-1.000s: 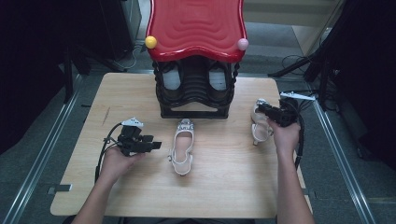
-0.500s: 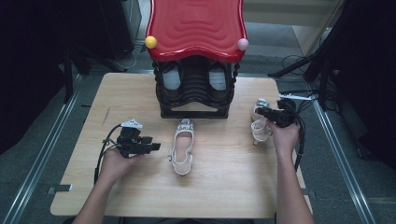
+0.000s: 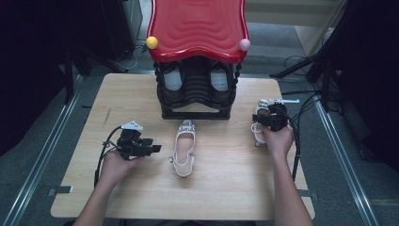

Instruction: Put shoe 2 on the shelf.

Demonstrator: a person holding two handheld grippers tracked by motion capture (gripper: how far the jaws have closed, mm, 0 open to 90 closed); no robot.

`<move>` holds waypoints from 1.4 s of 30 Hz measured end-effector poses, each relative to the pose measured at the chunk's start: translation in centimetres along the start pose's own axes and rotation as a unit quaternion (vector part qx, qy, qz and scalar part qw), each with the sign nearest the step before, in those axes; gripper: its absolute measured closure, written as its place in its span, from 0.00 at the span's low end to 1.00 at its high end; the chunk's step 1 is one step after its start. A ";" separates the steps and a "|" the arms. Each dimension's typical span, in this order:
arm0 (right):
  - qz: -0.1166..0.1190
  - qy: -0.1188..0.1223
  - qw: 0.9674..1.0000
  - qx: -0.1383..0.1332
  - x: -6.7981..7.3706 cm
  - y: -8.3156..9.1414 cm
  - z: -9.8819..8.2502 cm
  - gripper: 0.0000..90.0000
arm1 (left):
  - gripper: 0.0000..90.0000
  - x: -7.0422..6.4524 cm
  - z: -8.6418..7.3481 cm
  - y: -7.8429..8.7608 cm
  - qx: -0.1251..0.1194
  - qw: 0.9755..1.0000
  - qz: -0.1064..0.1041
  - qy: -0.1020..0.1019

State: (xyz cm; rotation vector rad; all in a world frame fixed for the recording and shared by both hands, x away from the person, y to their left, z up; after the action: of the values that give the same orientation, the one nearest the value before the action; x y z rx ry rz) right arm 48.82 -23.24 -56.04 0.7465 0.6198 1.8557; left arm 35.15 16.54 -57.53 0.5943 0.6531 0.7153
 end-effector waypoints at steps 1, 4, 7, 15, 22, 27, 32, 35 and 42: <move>-0.006 0.003 1.000 0.003 -0.2 -0.1 -0.2 0.84 | 0.51 0.0 0.0 0.0 0.000 1.000 0.000 0.000; -0.005 -0.001 1.000 0.011 -0.6 -0.4 -0.5 0.90 | 0.51 0.0 0.0 0.1 -0.002 1.000 0.000 0.000; -0.002 -0.008 1.000 0.011 -0.7 -0.3 -0.5 0.96 | 0.51 -0.1 0.0 0.0 -0.003 1.000 0.002 -0.002; 0.009 -0.027 1.000 -0.003 -1.3 1.0 -0.2 0.99 | 0.51 -0.3 0.1 -0.3 -0.002 1.000 0.000 -0.005; 0.042 -0.035 0.998 -0.024 -0.6 2.6 0.2 0.99 | 0.51 -0.9 0.5 -0.6 -0.003 1.000 -0.004 -0.016; 0.048 -0.023 0.998 -0.030 0.7 3.6 0.3 0.99 | 0.51 -1.3 0.8 -0.8 -0.005 1.000 -0.009 -0.025; 0.067 -0.021 0.997 -0.033 2.0 4.6 -0.1 0.99 | 0.51 -1.4 1.0 -1.3 -0.005 1.000 -0.011 -0.026; 0.071 -0.012 0.997 -0.030 2.9 4.9 -0.5 0.99 | 0.51 -1.5 1.1 -1.6 0.002 0.999 -0.010 -0.032; 0.081 0.007 0.997 -0.017 4.9 5.7 -1.9 0.99 | 0.51 -1.8 1.7 -1.8 -0.002 0.999 -0.014 -0.039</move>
State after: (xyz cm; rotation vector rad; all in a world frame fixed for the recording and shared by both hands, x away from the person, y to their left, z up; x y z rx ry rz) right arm 42.49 -20.91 -52.27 0.7804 0.5489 2.0165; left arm 36.02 13.67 -57.04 0.6053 0.5871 0.6644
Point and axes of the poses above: each handheld gripper's, and its own axes: y roughly backward along the jaws, z roughly out of its top, x roughly to its left, the point moved 9 cm from there along -y, roughly forward along the jaws, and after that the axes turned 2 degrees about -z, right-handed, at the moved point
